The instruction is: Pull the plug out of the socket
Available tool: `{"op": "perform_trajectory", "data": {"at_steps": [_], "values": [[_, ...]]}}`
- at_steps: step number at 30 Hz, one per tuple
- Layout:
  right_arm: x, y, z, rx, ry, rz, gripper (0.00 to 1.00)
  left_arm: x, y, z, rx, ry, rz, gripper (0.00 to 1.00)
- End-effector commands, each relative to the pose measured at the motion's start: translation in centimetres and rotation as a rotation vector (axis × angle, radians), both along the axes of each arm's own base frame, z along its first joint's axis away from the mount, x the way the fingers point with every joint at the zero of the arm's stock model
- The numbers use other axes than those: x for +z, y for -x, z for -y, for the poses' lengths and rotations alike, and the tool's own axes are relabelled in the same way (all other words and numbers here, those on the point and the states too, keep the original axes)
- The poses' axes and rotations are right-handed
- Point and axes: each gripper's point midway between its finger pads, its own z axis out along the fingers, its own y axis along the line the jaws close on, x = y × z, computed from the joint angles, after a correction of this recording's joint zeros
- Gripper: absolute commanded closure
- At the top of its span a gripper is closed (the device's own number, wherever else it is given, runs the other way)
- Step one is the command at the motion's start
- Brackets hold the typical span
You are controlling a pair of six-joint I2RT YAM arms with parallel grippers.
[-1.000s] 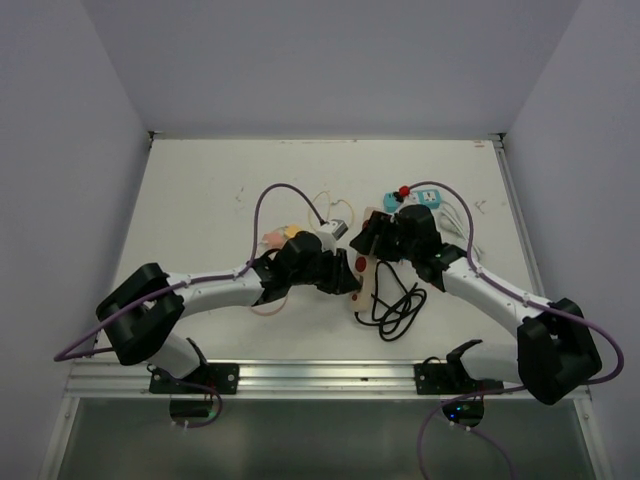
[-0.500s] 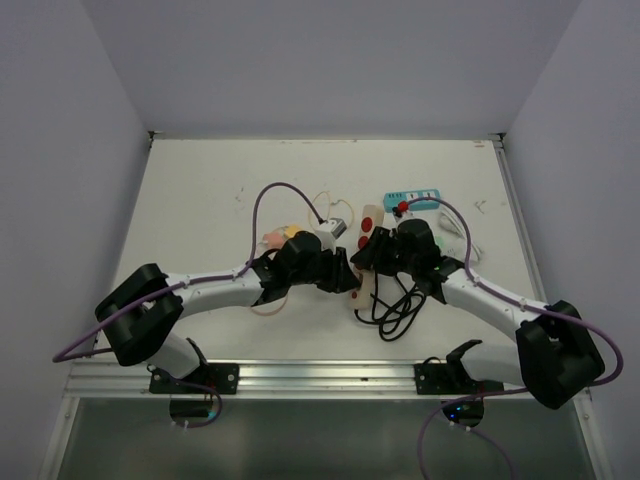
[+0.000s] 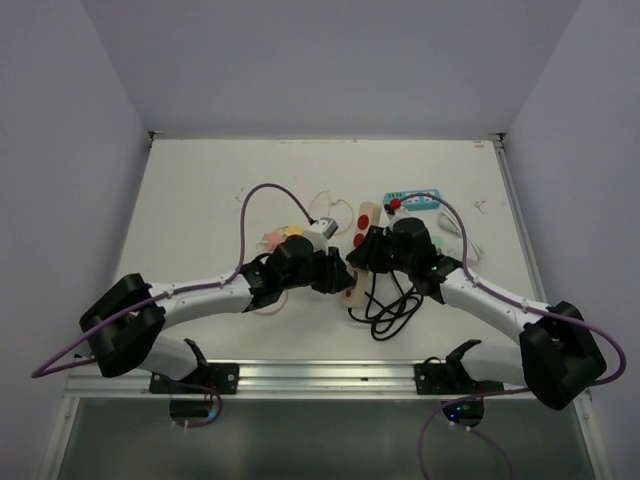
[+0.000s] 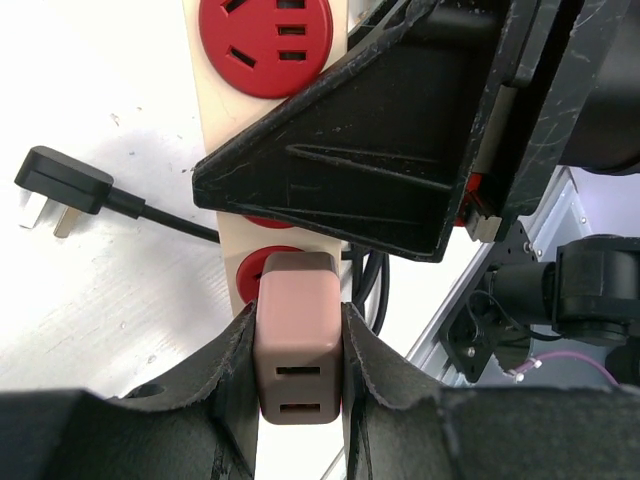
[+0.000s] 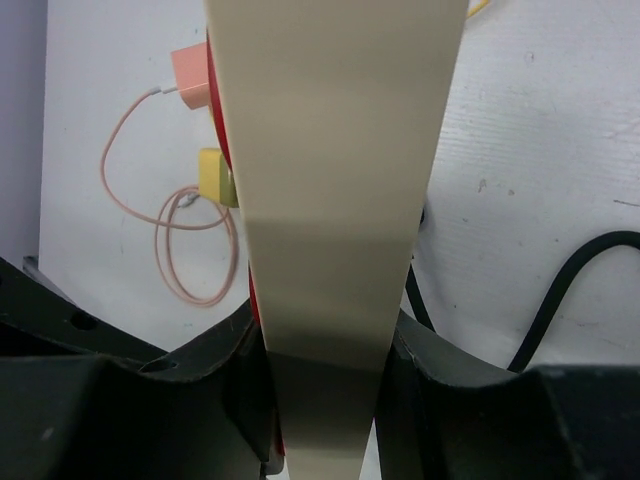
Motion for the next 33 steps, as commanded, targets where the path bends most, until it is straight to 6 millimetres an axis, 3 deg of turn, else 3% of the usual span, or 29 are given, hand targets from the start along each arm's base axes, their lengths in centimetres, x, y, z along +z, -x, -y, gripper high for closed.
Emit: {"op": "perform_trajectory", "data": {"at_steps": [1, 4, 9, 17, 20, 22, 27, 33], "values": [[-3.7, -0.7, 6.2, -0.115, 0.334, 0.0, 1.0, 6.2, -2.6, -1.2, 0.116, 0.138, 0.139, 1.0], [-5.2, -0.5, 7.9, -0.13, 0.45, -0.028, 1.0, 6.5, -2.5, -2.4, 0.135, 0.129, 0.138, 1.0], [-6.2, -0.2, 9.2, -0.138, 0.536, -0.064, 1.0, 6.5, -2.2, -4.3, 0.146, 0.094, 0.132, 1.0], [-6.6, -0.4, 9.4, -0.148, 0.548, -0.092, 1.0, 6.0, -1.7, -8.5, 0.194, 0.071, 0.108, 1.0], [-6.6, -0.5, 9.3, -0.147, 0.55, -0.1, 1.0, 7.1, -1.5, -10.1, 0.22, 0.088, 0.131, 1.0], [-6.6, -0.6, 9.4, -0.153, 0.558, -0.101, 1.0, 6.4, -1.1, -11.1, 0.233, 0.05, 0.102, 1.0], [-6.1, -0.7, 8.2, -0.129, 0.496, -0.094, 1.0, 6.8, -0.9, -12.1, 0.257, 0.032, 0.108, 1.0], [-4.3, -0.9, 5.8, -0.07, 0.378, -0.062, 1.0, 3.3, -1.9, -12.2, 0.269, -0.053, 0.052, 1.0]]}}
